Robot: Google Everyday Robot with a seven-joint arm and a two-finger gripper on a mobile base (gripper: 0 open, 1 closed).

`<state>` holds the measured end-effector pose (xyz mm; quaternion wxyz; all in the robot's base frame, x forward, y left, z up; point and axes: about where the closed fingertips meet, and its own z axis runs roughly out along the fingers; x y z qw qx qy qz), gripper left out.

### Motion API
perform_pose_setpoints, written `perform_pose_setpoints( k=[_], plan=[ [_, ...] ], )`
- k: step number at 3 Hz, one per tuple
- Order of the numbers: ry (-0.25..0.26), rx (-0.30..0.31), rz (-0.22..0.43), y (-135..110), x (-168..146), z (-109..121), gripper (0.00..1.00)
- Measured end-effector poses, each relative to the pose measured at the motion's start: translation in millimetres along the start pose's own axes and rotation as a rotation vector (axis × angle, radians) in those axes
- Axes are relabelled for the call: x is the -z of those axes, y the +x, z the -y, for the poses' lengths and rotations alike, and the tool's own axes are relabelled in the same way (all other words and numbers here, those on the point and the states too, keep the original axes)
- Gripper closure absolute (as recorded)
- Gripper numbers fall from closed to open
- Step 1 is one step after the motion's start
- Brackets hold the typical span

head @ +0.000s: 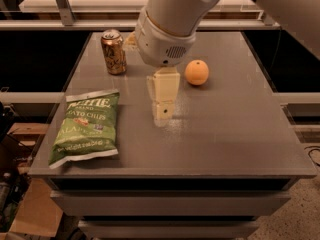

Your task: Pick green jalapeno chip bag

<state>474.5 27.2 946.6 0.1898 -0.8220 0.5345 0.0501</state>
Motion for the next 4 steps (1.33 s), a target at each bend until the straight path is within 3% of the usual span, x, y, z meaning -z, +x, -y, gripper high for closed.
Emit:
perform_pose_setpoints(
  k=[3,4],
  plan=[
    [-0.116,0.257,0.030,-64,-58,14,0.00],
    [-0.145,0.308,0.033,-75,-76,14,0.00]
  ],
)
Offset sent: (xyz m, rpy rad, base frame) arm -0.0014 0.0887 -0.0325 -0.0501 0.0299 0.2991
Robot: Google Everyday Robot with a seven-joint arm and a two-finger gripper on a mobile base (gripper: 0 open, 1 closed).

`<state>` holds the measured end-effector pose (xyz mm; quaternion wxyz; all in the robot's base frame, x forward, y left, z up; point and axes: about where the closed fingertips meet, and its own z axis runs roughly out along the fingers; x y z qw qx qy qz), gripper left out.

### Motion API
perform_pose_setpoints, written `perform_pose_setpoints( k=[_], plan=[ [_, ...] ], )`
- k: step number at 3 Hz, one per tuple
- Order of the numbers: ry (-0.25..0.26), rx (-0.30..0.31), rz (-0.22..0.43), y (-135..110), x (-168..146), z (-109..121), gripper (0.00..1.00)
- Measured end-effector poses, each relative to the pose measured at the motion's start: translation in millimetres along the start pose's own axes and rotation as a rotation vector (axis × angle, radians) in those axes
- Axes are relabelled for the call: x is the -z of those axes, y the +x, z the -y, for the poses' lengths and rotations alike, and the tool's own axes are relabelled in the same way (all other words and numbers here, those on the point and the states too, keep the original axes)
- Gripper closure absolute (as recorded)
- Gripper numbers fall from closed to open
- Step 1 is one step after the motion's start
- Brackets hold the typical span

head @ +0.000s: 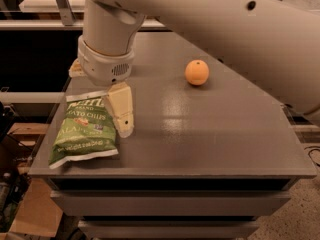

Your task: Pick green jalapeno chip bag

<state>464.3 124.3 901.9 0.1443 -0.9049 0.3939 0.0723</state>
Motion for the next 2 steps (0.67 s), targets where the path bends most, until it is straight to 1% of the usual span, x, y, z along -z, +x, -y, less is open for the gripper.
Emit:
perform_pose_setpoints(
  k=[2],
  plan=[
    [-0.052,0.056,0.019,-15,-36,10,0.00]
  ],
)
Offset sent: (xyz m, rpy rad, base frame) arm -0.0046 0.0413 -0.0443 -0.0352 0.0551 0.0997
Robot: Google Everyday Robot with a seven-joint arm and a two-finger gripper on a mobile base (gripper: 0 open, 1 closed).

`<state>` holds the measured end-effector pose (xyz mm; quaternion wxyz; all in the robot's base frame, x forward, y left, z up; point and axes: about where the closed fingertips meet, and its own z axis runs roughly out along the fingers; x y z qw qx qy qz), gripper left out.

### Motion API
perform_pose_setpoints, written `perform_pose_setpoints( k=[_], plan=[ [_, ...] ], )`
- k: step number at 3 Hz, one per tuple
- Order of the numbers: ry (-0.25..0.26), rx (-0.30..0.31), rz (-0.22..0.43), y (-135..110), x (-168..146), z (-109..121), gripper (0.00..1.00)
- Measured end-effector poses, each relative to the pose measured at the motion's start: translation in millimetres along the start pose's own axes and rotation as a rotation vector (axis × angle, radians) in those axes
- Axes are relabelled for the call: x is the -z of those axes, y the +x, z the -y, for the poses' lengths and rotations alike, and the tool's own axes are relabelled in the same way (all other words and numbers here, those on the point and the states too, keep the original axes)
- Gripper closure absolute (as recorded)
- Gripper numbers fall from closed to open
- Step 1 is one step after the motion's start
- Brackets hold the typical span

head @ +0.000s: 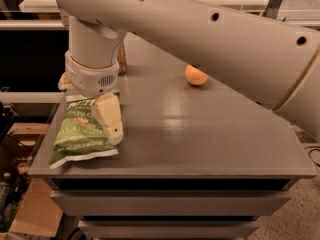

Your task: Pick green jalapeno chip bag

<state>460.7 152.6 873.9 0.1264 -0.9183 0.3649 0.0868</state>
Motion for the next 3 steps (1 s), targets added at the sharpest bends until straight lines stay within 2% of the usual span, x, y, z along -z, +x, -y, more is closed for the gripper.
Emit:
perform_pose_setpoints(
  k=[1,2,3],
  plan=[
    [-0.028,0.016,0.011,-6,-16,1,0.00],
    [-0.051,0.029,0.017,-11,-28,-1,0.18],
    [-0.067,0.038,0.021,-12,-33,1,0.41]
  ],
)
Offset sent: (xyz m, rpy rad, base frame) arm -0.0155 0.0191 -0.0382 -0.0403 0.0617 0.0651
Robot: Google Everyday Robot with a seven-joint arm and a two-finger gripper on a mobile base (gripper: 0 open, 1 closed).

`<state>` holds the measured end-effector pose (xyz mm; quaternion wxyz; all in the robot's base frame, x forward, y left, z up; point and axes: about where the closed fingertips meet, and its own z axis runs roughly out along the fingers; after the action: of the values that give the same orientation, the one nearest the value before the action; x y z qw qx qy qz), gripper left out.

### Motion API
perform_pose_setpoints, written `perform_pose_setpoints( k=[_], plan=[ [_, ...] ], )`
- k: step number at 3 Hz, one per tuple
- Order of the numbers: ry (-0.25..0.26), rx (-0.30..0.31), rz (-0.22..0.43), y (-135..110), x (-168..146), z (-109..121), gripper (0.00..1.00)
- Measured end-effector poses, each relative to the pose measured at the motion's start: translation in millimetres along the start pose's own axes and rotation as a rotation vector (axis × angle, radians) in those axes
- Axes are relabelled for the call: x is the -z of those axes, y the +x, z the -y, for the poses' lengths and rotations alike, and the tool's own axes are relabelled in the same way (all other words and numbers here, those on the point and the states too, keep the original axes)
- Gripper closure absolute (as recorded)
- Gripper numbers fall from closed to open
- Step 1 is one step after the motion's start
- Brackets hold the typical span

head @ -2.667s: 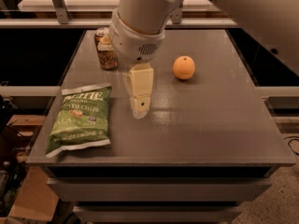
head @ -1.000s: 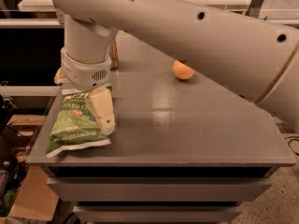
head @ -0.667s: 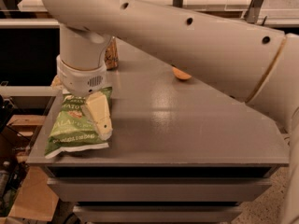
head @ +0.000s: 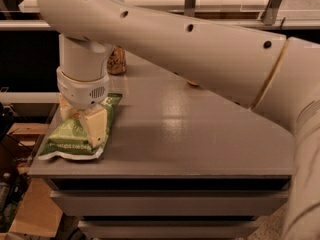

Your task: Pick green jalapeno chip bag

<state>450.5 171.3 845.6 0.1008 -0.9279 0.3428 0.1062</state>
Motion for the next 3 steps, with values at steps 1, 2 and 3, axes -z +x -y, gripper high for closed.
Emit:
perform_pose_setpoints(
  k=[1,2,3],
  plan=[
    [-0.008,0.009,-0.004,-1,2,4,0.64],
    [-0.003,0.016,-0.011,0,10,8,0.87],
    [0.032,0.021,-0.029,2,29,14,1.00]
  ],
)
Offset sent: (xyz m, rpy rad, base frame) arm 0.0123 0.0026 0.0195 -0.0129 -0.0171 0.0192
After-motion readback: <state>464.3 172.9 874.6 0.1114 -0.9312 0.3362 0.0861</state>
